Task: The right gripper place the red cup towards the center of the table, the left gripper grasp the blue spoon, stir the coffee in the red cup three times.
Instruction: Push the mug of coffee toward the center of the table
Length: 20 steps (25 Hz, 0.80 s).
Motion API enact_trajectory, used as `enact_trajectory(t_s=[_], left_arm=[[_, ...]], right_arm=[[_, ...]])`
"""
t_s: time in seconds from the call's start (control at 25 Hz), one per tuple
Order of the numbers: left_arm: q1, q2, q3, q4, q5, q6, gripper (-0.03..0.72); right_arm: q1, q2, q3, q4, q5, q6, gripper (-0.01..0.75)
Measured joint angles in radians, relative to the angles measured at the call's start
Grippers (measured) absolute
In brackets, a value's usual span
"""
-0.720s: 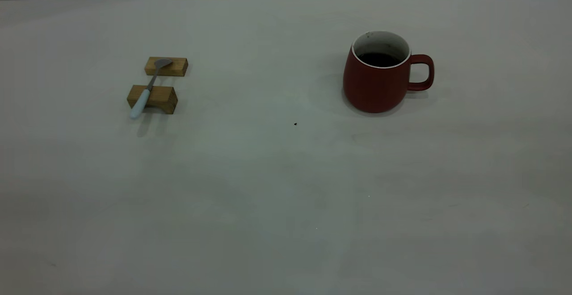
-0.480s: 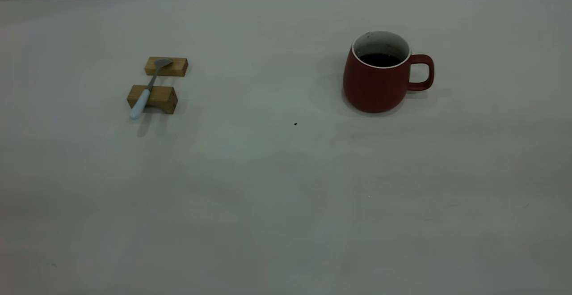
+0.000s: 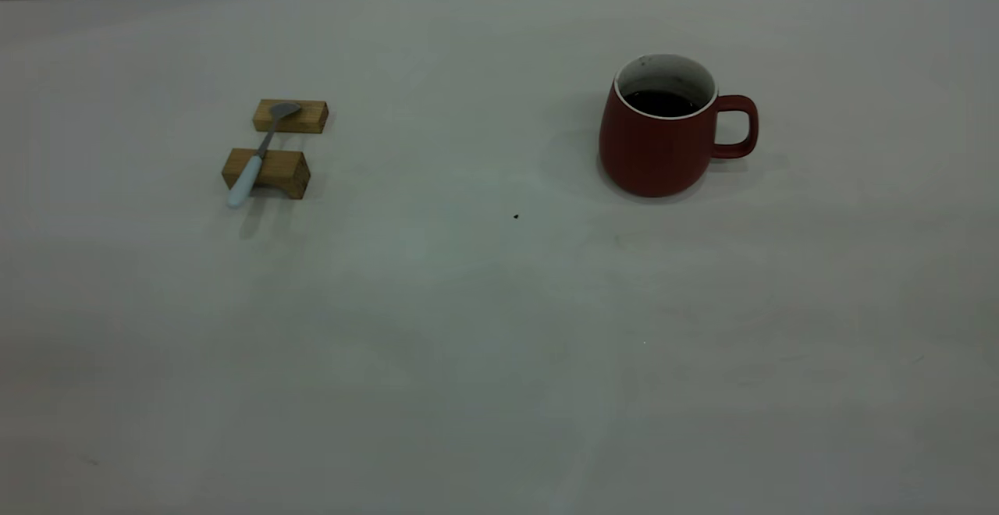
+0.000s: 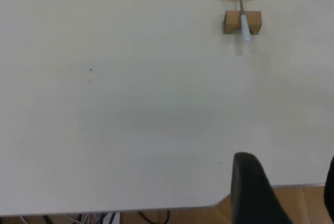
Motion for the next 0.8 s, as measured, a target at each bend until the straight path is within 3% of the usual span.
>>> enact_trajectory(t_s=[0.8], left_arm=[[0.0, 0.0, 0.0, 0.0, 0.0, 0.0, 0.406]], right_arm=[[0.0, 0.013, -0.001, 0.046, -0.008, 0.021, 0.442]])
